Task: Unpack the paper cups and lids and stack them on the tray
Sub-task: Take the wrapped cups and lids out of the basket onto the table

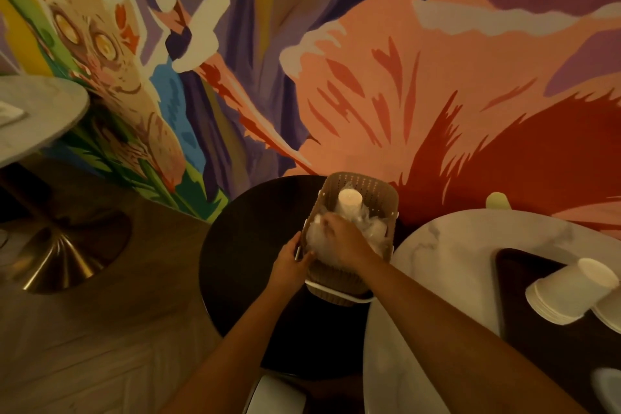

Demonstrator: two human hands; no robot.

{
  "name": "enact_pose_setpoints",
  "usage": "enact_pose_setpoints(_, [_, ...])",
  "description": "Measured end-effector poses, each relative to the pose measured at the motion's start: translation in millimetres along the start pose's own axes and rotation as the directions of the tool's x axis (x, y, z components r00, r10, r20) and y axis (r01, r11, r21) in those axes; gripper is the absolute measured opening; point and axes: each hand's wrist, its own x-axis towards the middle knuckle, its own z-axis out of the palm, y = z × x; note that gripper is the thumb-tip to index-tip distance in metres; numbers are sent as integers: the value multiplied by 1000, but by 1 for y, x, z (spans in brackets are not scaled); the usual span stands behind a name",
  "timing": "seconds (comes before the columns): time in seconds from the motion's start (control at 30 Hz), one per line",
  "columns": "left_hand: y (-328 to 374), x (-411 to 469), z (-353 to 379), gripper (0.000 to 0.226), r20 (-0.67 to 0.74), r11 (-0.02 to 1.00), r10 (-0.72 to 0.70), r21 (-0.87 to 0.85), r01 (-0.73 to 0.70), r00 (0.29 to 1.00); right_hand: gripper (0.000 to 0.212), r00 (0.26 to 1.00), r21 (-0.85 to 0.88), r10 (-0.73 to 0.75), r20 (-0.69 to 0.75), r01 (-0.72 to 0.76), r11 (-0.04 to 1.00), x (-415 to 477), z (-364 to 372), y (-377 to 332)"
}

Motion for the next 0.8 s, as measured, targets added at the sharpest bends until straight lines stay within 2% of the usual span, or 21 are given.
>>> enact_pose_setpoints(0.07, [1,-1,0,60,24,1000,15,-4,-15,1000,27,993,188,77,-89,-60,980,-3,-10,-1])
enact_pose_setpoints(0.13, [2,-4,0,60,20,1000,21,10,-21,1000,25,976,284,147,-161,-97,954,-3,-24,-1])
enact_pose_setpoints(0.2, [2,-7,-1,61,32,1000,22,8,-22,999,19,952,336,159,-262,-64,940,-6,-45,-2])
enact_pose_setpoints(0.3, [4,-7,-1,60,41,1000,19,3,-19,999,16,889,350,128,-440,39,936,-16,-80,4])
enact_pose_setpoints(0.43, [3,-3,-1,61,40,1000,-4,21,3,999,15,805,253,104,-584,58,966,-35,-122,30])
enact_pose_setpoints(0.5, [2,-2,-1,61,36,1000,-10,7,9,999,19,778,208,137,-614,-8,978,-46,-135,54])
enact_pose_setpoints(0.67, [-3,0,-1,61,53,999,-26,-32,28,998,21,662,273,409,-628,-305,913,-73,-131,118])
enact_pose_setpoints(0.73, [-5,-1,-1,63,63,998,-34,-55,37,997,22,622,199,439,-649,-418,886,-85,-121,137])
enact_pose_setpoints(0.8, [-7,-1,-1,63,64,997,-42,-67,46,997,24,636,105,443,-632,-497,862,-96,-108,150])
